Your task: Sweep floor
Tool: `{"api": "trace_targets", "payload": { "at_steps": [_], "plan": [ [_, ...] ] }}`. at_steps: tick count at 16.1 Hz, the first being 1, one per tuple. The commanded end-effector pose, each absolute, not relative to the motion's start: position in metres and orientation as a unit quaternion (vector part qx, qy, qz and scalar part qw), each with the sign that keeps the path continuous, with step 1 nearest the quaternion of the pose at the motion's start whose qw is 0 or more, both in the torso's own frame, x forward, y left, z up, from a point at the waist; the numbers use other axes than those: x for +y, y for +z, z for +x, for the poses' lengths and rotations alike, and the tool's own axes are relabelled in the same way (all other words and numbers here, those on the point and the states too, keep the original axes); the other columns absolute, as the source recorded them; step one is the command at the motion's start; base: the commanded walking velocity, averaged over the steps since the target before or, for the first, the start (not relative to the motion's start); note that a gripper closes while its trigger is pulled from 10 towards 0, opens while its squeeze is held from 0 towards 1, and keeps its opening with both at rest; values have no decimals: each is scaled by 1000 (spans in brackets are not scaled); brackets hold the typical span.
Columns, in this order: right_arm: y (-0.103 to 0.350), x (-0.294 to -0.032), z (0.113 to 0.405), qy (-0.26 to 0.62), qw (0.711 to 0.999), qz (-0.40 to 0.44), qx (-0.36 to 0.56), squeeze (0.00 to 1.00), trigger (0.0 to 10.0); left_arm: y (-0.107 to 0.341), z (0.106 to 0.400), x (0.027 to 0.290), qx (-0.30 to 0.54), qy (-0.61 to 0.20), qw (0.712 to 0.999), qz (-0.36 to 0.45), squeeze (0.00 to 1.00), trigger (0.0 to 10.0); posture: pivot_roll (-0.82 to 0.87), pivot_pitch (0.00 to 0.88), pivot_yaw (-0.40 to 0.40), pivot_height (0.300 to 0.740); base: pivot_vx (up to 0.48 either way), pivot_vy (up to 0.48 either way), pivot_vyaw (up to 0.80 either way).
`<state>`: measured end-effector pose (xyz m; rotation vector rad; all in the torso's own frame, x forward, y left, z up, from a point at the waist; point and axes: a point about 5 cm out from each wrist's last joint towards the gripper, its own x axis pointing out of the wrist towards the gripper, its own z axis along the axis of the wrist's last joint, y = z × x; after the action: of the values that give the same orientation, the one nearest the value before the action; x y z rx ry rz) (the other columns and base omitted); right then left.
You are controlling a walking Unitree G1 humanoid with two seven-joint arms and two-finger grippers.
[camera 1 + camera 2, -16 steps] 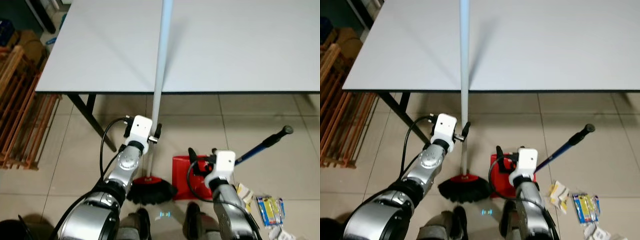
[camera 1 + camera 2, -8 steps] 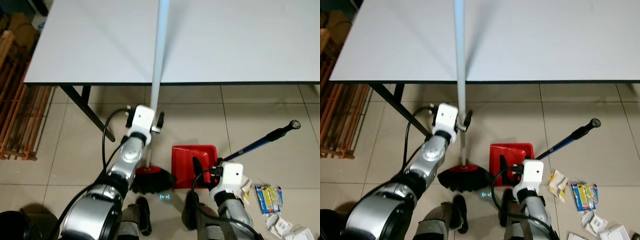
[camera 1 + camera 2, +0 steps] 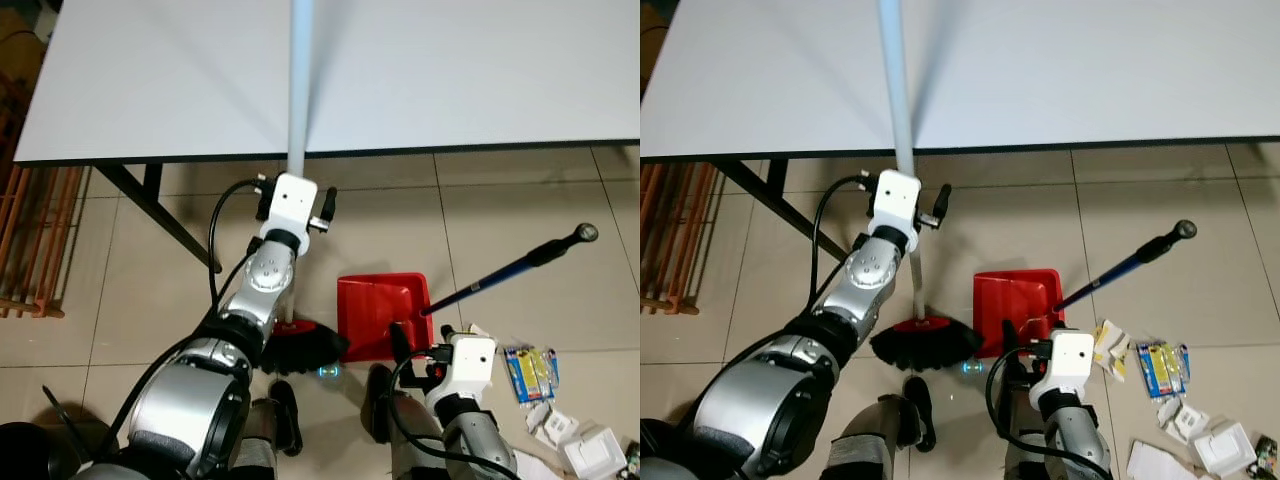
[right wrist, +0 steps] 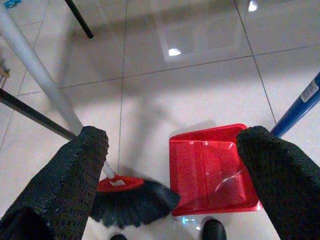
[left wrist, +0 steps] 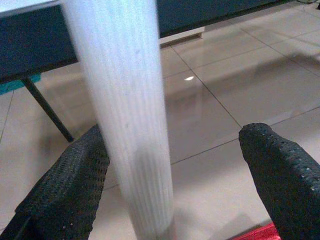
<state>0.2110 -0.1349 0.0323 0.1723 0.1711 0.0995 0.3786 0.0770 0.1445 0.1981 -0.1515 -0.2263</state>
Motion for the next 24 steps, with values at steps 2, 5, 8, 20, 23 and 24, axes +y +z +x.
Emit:
{"api": "trace_targets", "payload": {
  "at_steps": [2,5,8,20,23,24],
  "plan": [
    [33,-139,209,30,990,101,89,0,10000,136,378,85,-51,-98,989,102,0,10000,-113,427,66,740,0,0,0],
    [49,-141,242,44,994,84,58,0,10000,133,378,94,-48,-87,989,105,0,10000,-99,433,69,740,0,0,0],
    [56,-145,259,50,995,75,46,0,10000,131,377,97,-46,-84,990,106,0,10000,-92,435,65,740,0,0,0],
    [59,-201,277,74,996,-19,54,0,10000,125,374,98,-41,-88,990,105,0,10000,-68,461,71,740,0,0,0],
    [65,-202,289,76,996,-23,44,0,10000,124,374,98,-41,-90,989,106,0,10000,-60,468,78,740,0,0,0],
    [67,-201,294,78,996,-23,40,0,10000,124,374,98,-41,-91,989,106,0,10000,-58,470,78,740,0,0,0]
  ]
}}
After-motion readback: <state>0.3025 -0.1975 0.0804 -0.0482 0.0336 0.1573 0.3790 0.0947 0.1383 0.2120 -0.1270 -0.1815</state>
